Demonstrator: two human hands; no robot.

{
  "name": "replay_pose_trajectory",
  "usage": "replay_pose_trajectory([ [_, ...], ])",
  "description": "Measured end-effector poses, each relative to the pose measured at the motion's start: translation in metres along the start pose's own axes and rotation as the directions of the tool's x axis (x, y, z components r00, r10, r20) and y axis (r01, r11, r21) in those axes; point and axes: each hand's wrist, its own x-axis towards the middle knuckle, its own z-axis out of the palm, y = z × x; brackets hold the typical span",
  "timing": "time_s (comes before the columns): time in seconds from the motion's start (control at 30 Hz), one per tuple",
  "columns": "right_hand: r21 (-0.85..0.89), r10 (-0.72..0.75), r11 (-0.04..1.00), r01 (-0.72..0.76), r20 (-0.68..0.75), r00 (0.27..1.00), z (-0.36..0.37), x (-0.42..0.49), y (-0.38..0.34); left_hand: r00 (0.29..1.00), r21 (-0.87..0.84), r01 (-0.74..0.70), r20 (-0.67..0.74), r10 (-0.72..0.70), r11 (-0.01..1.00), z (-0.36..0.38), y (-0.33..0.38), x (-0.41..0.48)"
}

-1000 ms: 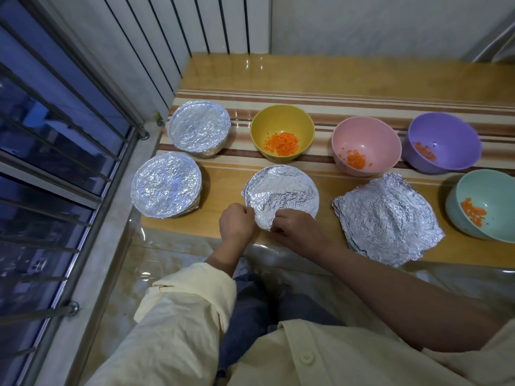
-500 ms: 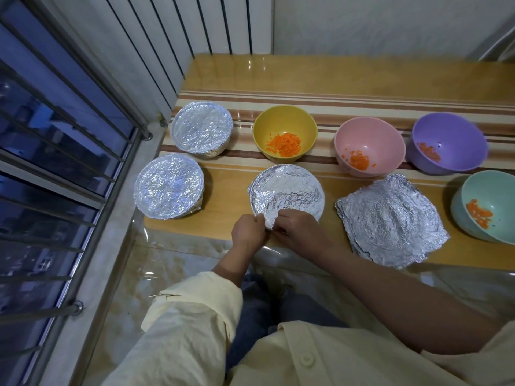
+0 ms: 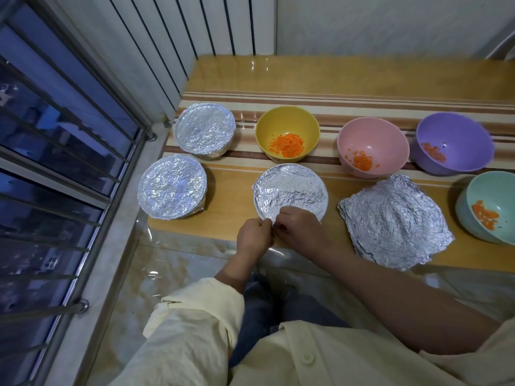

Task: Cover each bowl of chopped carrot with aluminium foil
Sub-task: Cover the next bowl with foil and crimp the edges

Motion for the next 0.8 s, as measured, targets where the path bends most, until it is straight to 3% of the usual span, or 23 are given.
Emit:
replay_pose_trajectory([
  [0.33,0.0,0.009,1.0,-0.009,-0.023,1.0,0.002,0.002,-0.001,0.999,0.056,0.017,-0.043,-0.015,0.998,0.001,0.004,-0.001],
  [0.57,0.018,0.007,1.0,-0.007,0.0,1.0,-0.002,0.0,0.001,0.996,-0.23,0.045,-0.063,-0.061,0.972,-0.001,-0.008,0.026],
  [0.8,0.016,0.02,1.0,-0.02,-0.009,1.0,-0.002,0.001,0.002,0.995,-0.254,0.079,-0.041,-0.092,0.964,-0.001,-0.003,0.032],
])
